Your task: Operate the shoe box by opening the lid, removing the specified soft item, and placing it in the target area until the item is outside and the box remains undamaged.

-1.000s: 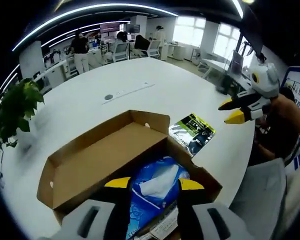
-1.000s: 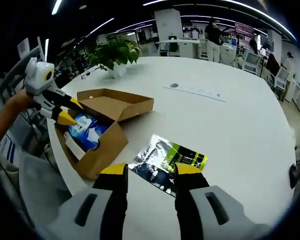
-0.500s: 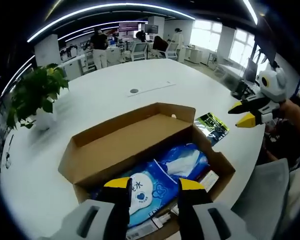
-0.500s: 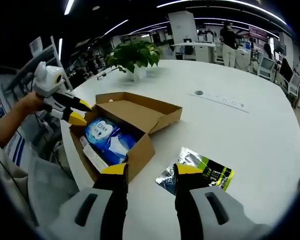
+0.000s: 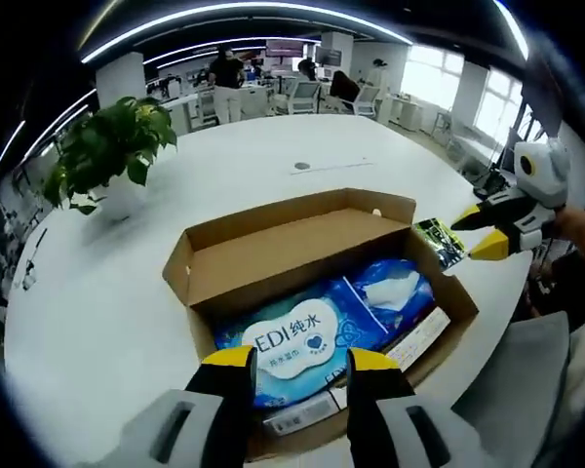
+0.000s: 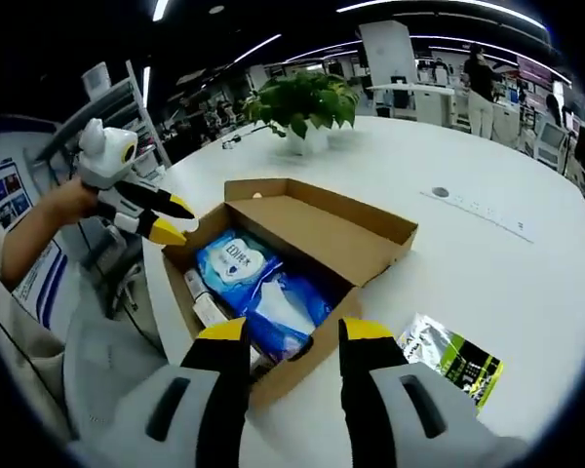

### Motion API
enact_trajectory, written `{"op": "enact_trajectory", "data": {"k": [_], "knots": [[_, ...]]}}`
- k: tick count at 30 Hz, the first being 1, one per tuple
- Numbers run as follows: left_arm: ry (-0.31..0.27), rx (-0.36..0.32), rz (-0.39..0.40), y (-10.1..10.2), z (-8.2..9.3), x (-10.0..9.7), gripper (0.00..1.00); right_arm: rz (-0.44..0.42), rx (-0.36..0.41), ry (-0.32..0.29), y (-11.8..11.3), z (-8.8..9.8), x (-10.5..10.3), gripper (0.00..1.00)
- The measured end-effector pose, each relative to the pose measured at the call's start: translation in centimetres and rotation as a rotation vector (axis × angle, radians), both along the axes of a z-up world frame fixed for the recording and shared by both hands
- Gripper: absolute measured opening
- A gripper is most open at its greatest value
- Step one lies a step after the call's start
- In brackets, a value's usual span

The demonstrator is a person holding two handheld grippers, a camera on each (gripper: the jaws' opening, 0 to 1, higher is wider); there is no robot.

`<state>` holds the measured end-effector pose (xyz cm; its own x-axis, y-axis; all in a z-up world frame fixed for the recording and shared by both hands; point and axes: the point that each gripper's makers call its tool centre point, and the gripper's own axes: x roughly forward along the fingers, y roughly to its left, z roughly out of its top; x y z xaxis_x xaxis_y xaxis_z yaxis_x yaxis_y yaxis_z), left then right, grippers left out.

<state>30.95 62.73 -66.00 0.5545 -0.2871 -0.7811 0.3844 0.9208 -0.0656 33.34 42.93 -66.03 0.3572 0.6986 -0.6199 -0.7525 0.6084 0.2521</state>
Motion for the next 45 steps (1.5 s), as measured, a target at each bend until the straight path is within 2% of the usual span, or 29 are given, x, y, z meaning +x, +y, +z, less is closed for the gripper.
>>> {"op": "enact_trajectory", "data": {"k": [4, 11, 15, 21, 25, 31, 37, 45], "knots": [[0.007, 0.006, 0.038, 1.6, -0.3, -0.6, 0.36, 0.027, -0.002, 0.004, 1.7, -0.6, 0.0, 0.32], [0.053, 0.039, 0.119, 5.2, -2.1, -1.8, 0.33, 0.059, 0.01, 0.018, 4.6, -1.3, 0.0, 0.3], [0.068, 0.028, 0.157, 6.2, -2.8, -2.2, 0.3, 0.08, 0.002, 0.029, 5.9, -2.1, 0.0, 0.29], [0.086, 0.019, 0.189, 6.8, -3.5, -2.8, 0.24, 0.115, -0.02, 0.047, 7.8, -3.5, -0.2, 0.29], [0.112, 0.012, 0.209, 7.4, -4.4, -3.3, 0.16, 0.136, -0.054, 0.043, 8.9, -4.5, 0.0, 0.25], [0.144, 0.01, 0.218, 7.5, -5.2, -3.9, 0.06, 0.162, -0.069, 0.057, 10.2, -5.5, 0.0, 0.25], [0.149, -0.013, 0.235, 7.5, -5.4, -3.9, 0.06, 0.202, -0.118, 0.035, 11.0, -6.7, 0.4, 0.21], [0.148, -0.015, 0.241, 7.2, -5.5, -4.1, 0.06, 0.218, -0.156, 0.057, 11.5, -8.0, 0.9, 0.21]]}}
